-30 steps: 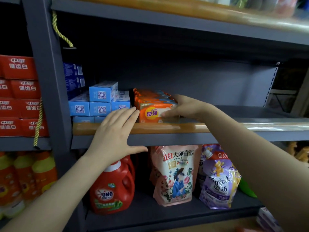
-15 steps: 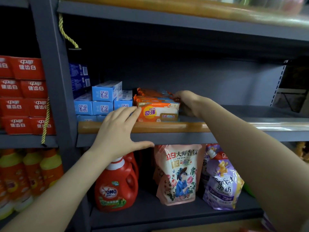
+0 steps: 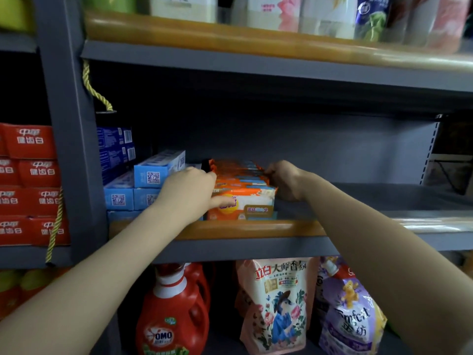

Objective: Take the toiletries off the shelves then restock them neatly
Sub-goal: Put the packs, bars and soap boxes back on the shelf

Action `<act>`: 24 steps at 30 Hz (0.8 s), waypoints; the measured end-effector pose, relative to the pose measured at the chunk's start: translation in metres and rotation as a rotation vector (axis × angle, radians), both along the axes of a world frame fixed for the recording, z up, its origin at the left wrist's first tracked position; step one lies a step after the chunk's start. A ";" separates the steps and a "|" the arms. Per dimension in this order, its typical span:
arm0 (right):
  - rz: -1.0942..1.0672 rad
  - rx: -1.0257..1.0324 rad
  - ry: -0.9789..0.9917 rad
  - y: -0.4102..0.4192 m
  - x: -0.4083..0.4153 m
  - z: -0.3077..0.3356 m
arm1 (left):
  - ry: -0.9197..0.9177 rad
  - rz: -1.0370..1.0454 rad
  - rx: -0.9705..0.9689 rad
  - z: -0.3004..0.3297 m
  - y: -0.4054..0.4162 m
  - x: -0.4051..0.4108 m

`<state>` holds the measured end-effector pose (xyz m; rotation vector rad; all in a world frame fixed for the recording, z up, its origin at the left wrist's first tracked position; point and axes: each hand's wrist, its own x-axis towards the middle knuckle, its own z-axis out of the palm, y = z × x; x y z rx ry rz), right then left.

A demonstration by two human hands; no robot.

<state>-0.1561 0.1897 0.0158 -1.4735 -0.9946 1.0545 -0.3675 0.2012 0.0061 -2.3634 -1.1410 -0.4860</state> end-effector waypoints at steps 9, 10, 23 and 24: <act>0.034 0.004 -0.007 0.007 0.016 0.000 | -0.146 -0.110 -0.093 -0.005 0.002 -0.003; 0.005 0.004 -0.012 0.008 0.017 0.003 | -0.150 -0.116 -0.078 -0.006 0.002 -0.003; 0.029 -0.016 -0.254 0.010 0.010 0.005 | -0.140 -0.068 -0.027 -0.009 0.011 0.005; 0.005 0.002 -0.320 0.010 0.009 0.004 | -0.136 -0.063 -0.033 -0.009 0.009 0.004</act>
